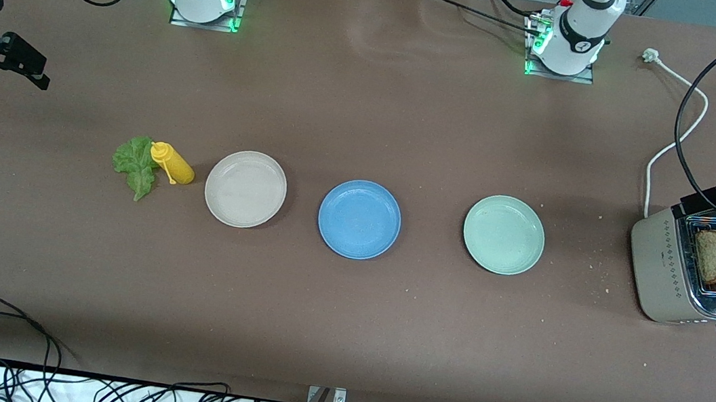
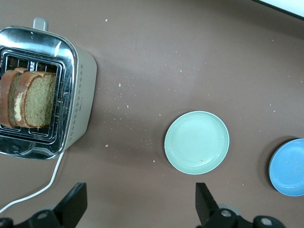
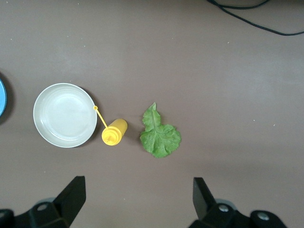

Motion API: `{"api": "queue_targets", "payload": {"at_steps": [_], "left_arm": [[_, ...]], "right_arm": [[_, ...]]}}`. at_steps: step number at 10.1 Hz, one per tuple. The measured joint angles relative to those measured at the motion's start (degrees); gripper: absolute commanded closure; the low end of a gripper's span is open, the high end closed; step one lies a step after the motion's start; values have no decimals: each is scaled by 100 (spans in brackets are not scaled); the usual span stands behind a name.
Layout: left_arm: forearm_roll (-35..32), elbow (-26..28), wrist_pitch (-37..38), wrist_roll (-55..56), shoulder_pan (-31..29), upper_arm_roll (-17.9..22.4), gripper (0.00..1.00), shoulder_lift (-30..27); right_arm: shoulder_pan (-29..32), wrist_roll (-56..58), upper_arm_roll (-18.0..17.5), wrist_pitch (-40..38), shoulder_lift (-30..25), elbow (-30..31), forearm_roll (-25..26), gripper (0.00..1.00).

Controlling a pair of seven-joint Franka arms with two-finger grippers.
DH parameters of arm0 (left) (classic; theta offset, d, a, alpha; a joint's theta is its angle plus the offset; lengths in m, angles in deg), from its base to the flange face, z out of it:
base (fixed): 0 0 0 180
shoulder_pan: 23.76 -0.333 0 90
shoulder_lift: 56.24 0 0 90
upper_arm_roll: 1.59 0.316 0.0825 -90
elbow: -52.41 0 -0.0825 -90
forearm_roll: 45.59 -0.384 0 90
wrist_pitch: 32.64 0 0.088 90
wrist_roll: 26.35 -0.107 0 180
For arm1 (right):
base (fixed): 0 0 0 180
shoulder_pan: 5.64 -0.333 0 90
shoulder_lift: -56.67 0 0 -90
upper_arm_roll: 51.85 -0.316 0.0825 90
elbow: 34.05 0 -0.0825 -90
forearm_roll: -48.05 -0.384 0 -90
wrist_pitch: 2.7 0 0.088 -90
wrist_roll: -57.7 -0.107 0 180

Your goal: Make sandwich in blue plate with both arms

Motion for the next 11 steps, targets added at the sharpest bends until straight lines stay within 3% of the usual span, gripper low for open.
{"api": "queue_targets", "payload": {"at_steps": [11], "left_arm": [[0, 5, 0, -25, 3, -14, 0, 47]], "right_arm": [[10, -7, 13, 4, 0, -78, 0, 0]]}}
